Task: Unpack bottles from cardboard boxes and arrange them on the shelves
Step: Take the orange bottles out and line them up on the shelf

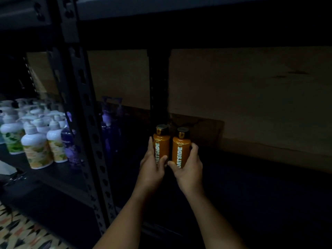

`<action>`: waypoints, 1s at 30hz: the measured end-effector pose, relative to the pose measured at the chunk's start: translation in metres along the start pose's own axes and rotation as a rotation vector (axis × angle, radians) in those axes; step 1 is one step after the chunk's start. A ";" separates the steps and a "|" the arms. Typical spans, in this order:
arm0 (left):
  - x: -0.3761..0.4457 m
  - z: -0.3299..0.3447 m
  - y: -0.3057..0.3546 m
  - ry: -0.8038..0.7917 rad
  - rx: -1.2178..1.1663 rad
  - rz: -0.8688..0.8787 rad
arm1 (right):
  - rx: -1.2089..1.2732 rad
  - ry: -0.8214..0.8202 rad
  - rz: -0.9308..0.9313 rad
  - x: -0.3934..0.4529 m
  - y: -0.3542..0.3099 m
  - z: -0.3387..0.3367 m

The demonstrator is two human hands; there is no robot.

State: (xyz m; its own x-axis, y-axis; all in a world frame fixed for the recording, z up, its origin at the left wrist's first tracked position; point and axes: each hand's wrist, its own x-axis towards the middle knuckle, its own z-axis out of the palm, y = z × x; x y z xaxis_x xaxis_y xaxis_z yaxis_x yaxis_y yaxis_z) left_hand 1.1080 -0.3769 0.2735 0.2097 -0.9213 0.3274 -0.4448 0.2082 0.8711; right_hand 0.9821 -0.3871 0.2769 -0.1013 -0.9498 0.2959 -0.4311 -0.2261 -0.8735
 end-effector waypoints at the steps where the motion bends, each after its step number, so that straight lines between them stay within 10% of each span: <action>1: -0.001 0.000 0.000 0.006 -0.012 0.005 | -0.006 -0.007 -0.005 -0.001 0.001 -0.001; 30: -0.001 -0.002 0.001 0.115 0.022 -0.002 | -0.066 -0.118 -0.052 -0.003 -0.002 0.000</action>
State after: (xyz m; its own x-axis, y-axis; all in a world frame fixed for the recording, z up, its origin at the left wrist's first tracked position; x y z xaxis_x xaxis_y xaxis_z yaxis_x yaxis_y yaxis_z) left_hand 1.1089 -0.3754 0.2751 0.3086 -0.8779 0.3661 -0.4626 0.1978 0.8642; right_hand 0.9832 -0.3839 0.2777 0.0276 -0.9569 0.2891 -0.4911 -0.2649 -0.8298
